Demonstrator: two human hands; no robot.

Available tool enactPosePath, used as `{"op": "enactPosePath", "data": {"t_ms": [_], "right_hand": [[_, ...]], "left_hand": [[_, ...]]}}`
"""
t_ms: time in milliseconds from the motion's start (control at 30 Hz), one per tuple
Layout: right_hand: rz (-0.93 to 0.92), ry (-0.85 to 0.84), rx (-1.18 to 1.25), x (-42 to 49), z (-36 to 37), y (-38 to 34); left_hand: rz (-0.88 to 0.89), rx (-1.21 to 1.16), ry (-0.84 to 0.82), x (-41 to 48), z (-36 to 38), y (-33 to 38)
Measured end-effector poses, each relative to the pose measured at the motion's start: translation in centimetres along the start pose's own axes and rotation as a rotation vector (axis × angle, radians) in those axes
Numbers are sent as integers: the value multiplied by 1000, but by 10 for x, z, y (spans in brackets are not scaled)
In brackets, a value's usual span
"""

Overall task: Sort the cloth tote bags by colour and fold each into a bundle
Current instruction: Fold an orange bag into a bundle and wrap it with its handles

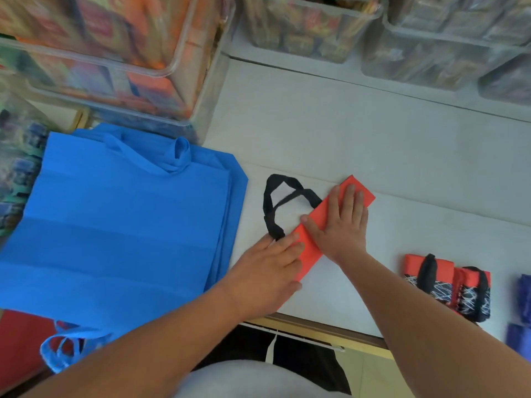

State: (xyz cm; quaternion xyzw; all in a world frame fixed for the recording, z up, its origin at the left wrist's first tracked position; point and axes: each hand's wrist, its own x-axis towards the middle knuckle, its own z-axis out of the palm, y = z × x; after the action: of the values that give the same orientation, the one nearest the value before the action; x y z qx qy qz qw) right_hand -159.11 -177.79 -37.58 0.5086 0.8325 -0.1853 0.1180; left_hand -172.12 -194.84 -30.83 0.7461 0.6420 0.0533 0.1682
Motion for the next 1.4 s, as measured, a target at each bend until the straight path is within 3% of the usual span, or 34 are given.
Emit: {"op": "enactPosePath", "data": {"t_ms": [100,300,367,500,767,833,933,1100,1233,1333,1400], "right_hand": [[-49,-14,3,0,-8,12],[-162,-37,-26,3,-10,36],[-167,33,-43,2,-10,34],[-342,362,-106,-20,-2,17],[-251,13,459,-53,10,23],[-239,-145,484,-54,-2,31],[-256,-250,438,-55,-14,35],[-241,-219,686,-72,-25,25],[-9,-151,1024,-88,-30,18],[104,-52,1112,-81,-27,19],[126,-3,1035,-68,-26,22]], "left_hand": [[-102,124,-224,-3,25,0],[-177,-50,-409,-11,40,-12],[-207,-93,-364,-11,38,-13],[-278,-222,-222,-13,29,-19],[-389,-523,-191,-6,-15,-32],[-422,-605,-122,-6,-31,-34],[-483,-743,-70,-4,-50,-35],[-472,-918,17,13,-56,-26],[-499,-984,117,47,-47,-7],[-522,-860,114,73,-28,3],[-536,-694,66,87,-19,7]]}}
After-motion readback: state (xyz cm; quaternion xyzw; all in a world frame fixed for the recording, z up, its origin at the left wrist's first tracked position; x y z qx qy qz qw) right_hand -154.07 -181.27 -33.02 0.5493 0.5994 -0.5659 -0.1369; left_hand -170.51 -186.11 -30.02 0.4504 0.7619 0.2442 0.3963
